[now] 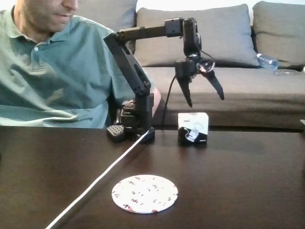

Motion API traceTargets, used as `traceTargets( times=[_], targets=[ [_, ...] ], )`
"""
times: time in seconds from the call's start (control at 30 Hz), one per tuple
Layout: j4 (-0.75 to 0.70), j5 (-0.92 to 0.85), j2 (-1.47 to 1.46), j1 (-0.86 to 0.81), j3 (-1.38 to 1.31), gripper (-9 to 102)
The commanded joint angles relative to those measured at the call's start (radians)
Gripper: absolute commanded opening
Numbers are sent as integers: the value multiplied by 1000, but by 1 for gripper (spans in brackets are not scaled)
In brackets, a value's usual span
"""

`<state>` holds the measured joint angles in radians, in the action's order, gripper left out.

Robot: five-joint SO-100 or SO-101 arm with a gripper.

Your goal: Grasp a servo box and put it on the zirlivani.

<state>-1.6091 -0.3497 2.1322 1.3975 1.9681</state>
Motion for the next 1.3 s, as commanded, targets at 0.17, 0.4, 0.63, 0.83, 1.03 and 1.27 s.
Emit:
traceTargets(
  times=[0.17, 0.4, 0.63, 0.83, 1.03, 1.27],
  targets=[
    [-147, 6, -49, 75, -38, 49],
    [-198, -118, -57, 14, -14, 48],
    [-183, -133, -55, -21, 83, 49],
    [-167, -129, -57, 5, 89, 49],
    [-130, -112, -110, 106, 109, 49],
    [-44, -103, -284, 132, 104, 49]
  ],
)
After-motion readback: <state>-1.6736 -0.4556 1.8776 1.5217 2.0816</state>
